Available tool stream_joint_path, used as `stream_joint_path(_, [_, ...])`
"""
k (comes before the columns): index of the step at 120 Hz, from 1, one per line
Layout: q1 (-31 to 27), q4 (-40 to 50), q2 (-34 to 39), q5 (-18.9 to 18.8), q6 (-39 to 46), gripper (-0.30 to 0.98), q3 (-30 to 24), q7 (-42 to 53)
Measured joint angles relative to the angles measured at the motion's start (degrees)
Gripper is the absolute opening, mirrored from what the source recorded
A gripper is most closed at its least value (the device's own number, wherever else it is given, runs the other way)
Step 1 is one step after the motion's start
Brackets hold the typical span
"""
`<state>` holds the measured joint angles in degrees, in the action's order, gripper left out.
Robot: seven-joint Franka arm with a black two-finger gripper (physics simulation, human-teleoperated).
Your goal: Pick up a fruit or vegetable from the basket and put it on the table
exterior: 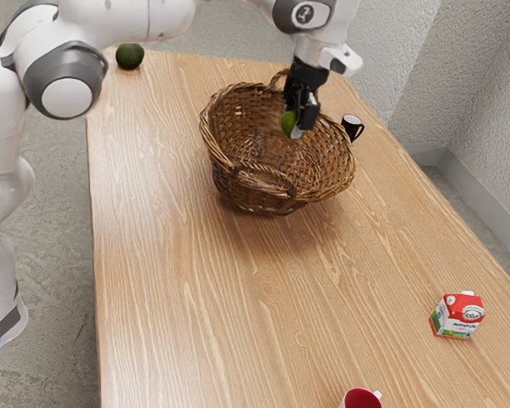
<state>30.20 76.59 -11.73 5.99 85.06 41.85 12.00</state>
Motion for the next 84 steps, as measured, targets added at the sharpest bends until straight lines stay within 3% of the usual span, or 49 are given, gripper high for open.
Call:
stream_joint_path(43, [20.77,-4.2,1.1,0.4,-8.26,0.26,-0.64,-0.46])
stream_joint_path(61, [22.54,-3.15,0.78,0.65,-7.83,0.27,-5.06,-0.8])
stream_joint_path(84, [23.01,5.46,-0.48,0.78,2.26,0.26,-6.54,-1.69])
